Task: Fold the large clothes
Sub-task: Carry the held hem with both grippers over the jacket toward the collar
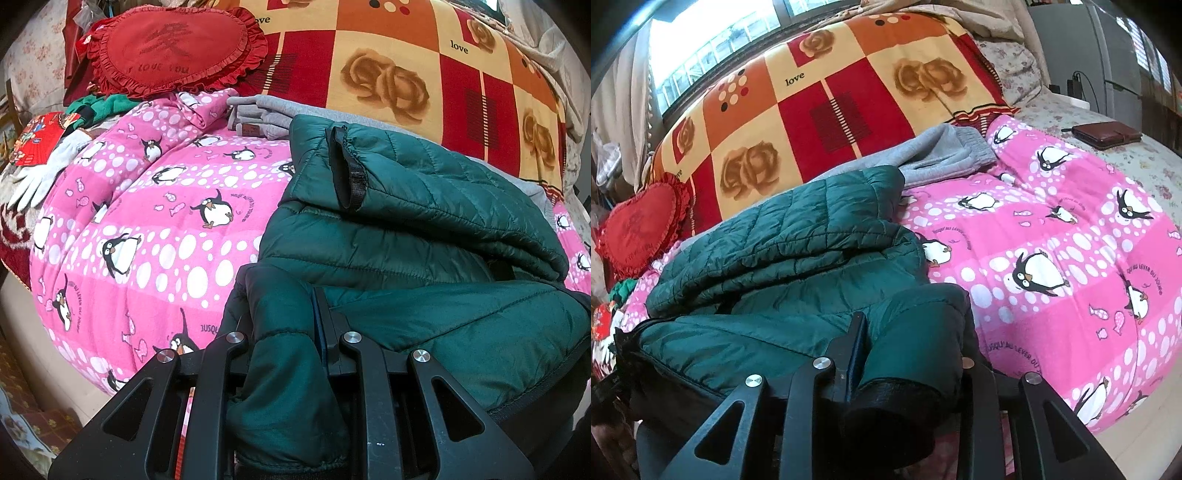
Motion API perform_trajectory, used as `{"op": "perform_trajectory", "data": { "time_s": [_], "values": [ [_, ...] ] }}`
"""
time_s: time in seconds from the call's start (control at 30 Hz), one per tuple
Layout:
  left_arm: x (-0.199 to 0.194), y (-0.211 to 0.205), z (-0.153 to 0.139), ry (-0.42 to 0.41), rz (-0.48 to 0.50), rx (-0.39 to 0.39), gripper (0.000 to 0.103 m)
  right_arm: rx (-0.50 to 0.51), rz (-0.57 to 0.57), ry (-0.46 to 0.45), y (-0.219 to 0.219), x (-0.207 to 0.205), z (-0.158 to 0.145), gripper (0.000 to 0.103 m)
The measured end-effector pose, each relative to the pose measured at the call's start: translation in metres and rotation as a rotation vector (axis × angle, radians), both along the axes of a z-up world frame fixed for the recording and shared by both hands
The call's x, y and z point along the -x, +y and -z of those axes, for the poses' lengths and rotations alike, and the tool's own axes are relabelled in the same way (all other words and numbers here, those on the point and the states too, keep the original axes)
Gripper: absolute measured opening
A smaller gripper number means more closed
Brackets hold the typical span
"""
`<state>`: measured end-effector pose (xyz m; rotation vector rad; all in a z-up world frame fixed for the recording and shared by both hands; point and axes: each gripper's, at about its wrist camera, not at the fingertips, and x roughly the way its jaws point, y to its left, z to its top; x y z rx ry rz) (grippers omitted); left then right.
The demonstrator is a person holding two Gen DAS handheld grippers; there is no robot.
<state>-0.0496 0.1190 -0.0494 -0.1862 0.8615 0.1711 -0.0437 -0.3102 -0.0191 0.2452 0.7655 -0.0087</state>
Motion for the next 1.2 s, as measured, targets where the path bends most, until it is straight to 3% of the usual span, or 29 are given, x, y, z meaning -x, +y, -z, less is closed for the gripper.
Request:
{"op": "perform_trajectory", "data": {
  "time_s": [0.23, 0.47, 0.6, 0.77, 0.9, 1.2],
  "values": [
    [0.001, -0.001, 0.000, -0.005, -0.002, 0.006, 0.017, -0.011, -0.007, -0.006, -0.003, 0.001, -0.001, 0.027],
    [0.029, 0.026, -0.026, -0.126, 0.026, 0.149, 0.017, 0.089, -0.089, -0.088, -0.002, 0.024, -0.043, 0.026],
    [0.055, 0.033, -0.050, -0.215, 0.080, 0.158, 0.017, 0.146, -0.161, -0.159, 0.000, 0.044, -0.075, 0.026],
    [0.086, 0.038, -0.080, -0.342, 0.147, 0.130, 0.017, 0.125, -0.200, -0.242, -0.004, 0.069, -0.107, 0.026],
    [0.095, 0.047, -0.089, -0.358, 0.146, 0.171, 0.017, 0.134, -0.222, -0.279, -0.003, 0.086, -0.116, 0.026],
    [0.085, 0.041, -0.128, -0.455, 0.158, 0.133, 0.017, 0.152, -0.223, -0.315, -0.004, 0.067, -0.128, 0.026]
  ]
}}
